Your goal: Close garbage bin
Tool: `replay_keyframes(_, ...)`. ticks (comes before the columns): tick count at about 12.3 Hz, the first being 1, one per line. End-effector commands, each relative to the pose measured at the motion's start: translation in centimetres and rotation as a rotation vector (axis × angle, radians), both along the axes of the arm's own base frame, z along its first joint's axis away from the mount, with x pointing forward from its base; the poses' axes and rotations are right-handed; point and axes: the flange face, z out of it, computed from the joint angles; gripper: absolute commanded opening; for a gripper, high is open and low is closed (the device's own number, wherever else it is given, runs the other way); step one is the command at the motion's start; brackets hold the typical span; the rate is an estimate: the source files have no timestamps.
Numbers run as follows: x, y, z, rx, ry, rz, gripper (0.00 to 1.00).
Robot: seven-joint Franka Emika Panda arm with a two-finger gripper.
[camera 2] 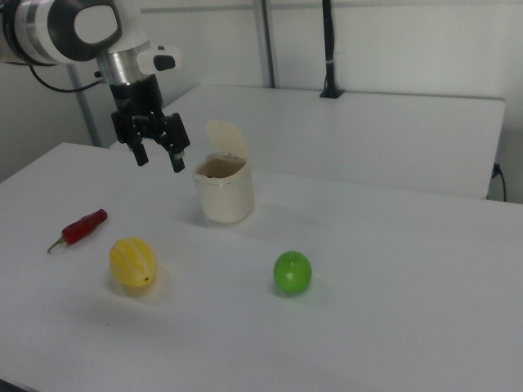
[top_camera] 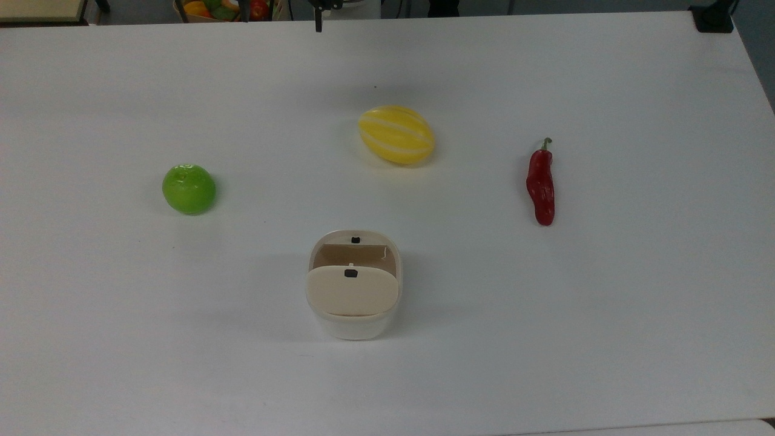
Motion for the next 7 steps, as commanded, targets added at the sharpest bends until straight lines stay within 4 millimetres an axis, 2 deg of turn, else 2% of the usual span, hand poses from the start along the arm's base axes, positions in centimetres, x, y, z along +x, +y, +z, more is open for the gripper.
replay_keyframes(1, -0.75, -0.66, 0.29, -0.003, 0.005, -0.005, 1.0)
replay_keyframes(2, -0.74, -1.23, 0.36, 0.0, 0.003, -0.016, 1.0)
replay_keyframes(7, -0.64, -1.23, 0.2, 0.0, 0.005, -0.018, 1.0)
